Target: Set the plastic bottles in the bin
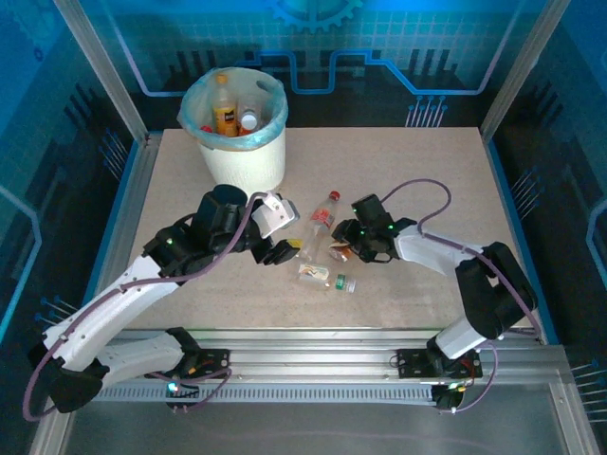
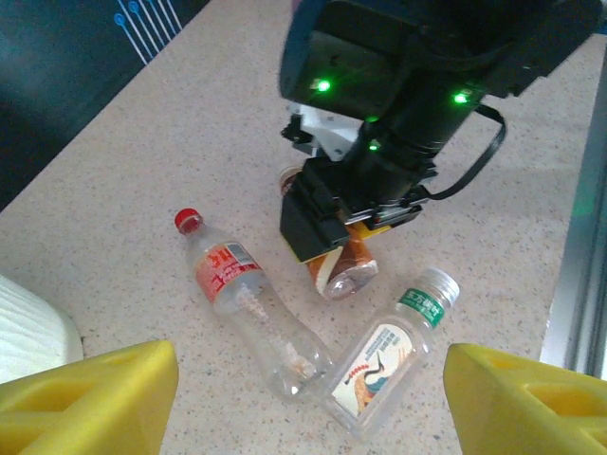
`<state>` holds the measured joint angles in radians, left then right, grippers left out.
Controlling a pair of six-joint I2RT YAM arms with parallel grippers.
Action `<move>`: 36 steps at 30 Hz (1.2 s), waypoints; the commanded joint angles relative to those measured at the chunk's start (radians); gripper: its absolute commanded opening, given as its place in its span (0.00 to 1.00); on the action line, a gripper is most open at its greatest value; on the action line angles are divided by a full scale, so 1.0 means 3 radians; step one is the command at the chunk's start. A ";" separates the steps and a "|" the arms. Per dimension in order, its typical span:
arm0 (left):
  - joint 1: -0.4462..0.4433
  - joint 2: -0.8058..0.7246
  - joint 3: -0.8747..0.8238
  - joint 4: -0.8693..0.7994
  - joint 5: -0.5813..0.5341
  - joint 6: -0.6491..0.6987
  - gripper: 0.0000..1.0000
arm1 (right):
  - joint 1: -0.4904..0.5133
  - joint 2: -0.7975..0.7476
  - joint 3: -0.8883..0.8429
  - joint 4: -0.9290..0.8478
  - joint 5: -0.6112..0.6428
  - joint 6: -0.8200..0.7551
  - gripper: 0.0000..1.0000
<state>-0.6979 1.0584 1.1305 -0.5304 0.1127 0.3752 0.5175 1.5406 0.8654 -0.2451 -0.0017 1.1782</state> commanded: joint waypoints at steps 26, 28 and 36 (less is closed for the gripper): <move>-0.0028 0.1325 0.1846 0.0160 0.0293 -0.1853 0.70 | -0.0128 -0.3061 -0.1012 0.0824 -0.0649 -0.2595 0.59; -0.0027 0.1372 0.1920 0.0250 0.0621 -0.1959 0.69 | -0.0119 -0.3207 -0.1053 0.0871 -0.0723 -0.2698 0.58; -0.0046 0.1506 0.1999 0.0529 0.1476 -0.2257 0.64 | -0.0031 -0.3367 -0.1080 0.1003 -0.1070 -0.2891 0.57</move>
<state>-0.6998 1.4872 1.6848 -0.3988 0.4206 -0.2497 0.4892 0.5385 0.5491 -0.0036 -0.2649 0.3668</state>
